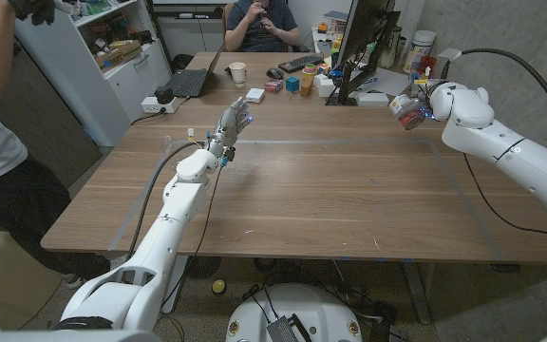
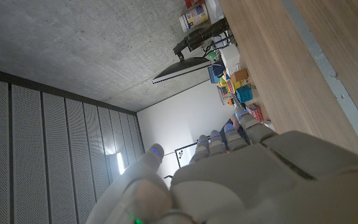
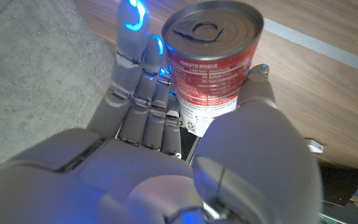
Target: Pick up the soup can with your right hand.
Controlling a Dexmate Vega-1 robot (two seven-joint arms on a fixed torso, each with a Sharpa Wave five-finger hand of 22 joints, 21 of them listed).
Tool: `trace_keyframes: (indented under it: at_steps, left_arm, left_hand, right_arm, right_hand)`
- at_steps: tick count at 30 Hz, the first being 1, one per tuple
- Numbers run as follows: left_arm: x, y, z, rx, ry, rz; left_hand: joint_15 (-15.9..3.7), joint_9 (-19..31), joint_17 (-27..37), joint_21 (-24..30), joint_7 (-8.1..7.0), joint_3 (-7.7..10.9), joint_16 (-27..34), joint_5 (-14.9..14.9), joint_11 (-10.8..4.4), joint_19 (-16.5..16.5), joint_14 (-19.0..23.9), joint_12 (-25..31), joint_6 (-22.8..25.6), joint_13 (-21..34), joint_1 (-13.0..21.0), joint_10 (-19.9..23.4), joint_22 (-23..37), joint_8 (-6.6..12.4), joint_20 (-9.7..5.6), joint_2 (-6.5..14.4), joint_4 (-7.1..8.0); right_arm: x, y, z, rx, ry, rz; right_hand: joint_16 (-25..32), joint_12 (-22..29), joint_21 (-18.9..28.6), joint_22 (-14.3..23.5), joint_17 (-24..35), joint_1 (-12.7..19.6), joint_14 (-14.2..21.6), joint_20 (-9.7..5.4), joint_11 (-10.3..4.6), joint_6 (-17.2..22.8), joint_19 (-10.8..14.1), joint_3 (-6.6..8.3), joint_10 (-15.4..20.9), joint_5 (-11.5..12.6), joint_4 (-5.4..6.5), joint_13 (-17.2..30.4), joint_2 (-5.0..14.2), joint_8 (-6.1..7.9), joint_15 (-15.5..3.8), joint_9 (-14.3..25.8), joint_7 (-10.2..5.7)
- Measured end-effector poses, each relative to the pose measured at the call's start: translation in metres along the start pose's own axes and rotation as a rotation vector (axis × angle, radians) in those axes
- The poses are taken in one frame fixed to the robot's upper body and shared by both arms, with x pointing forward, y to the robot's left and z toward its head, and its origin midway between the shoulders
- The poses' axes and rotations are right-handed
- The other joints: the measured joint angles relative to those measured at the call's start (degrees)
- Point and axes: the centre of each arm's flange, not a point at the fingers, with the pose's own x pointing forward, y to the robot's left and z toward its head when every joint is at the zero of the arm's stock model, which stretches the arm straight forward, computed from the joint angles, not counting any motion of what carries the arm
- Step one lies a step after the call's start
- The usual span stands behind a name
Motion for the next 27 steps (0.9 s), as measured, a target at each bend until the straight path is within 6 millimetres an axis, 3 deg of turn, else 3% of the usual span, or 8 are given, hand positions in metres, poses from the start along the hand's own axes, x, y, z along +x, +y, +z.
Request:
trace_keyframes:
  at_steps: [5, 7, 27]
  left_arm:
    - [-0.001, -0.001, 0.0, 0.0, -0.001, -0.001]
    - [-0.001, -0.001, 0.0, 0.0, -0.001, -0.001]
    - [-0.005, -0.002, 0.001, -0.003, -0.009, 0.0]
  left_hand:
    - [0.0, 0.0, 0.0, 0.0, 0.0, 0.0, 0.0, 0.0, 0.0, 0.0, 0.0, 0.0, 0.0, 0.0, 0.0, 0.0, 0.0, 0.0, 0.0, 0.0, 0.0]
    - [0.0, 0.0, 0.0, 0.0, 0.0, 0.0, 0.0, 0.0, 0.0, 0.0, 0.0, 0.0, 0.0, 0.0, 0.0, 0.0, 0.0, 0.0, 0.0, 0.0, 0.0]
    - [0.0, 0.0, -0.13, 0.0, 0.0, 0.0, 0.0, 0.0, 0.0, 0.0, 0.0, 0.0, 0.0, 0.0, 0.0, 0.0, 0.0, 0.0, 0.0, 0.0, 0.0]
  right_arm:
    - [-0.01, -0.008, -0.001, 0.011, -0.012, -0.074]
    - [-0.014, -0.011, 0.0, 0.016, -0.02, -0.104]
    - [-0.039, -0.027, -0.004, 0.117, -0.121, -0.351]
  right_hand:
    - [1.13, 0.0, 0.68, -0.42, 0.1, 0.0, 0.31, 0.31, -0.08, 0.4, -0.31, 0.01, 0.12, -0.18, -0.01, 0.0, 0.0, 0.23, 0.12, 0.16, 0.03]
    - [2.39, 0.38, 1.02, -0.53, 0.12, 0.31, 0.56, 0.31, 0.0, 2.78, -0.32, 0.01, 0.21, -0.42, -0.01, 0.0, -0.31, 0.69, 0.02, 0.17, -0.04]
    - [5.78, 0.44, 3.69, -1.8, 0.13, 0.39, 0.7, 0.82, -0.08, 3.8, -0.82, 0.01, 0.53, -0.69, -0.01, -0.5, -0.39, 0.62, 0.1, 0.41, -0.08]
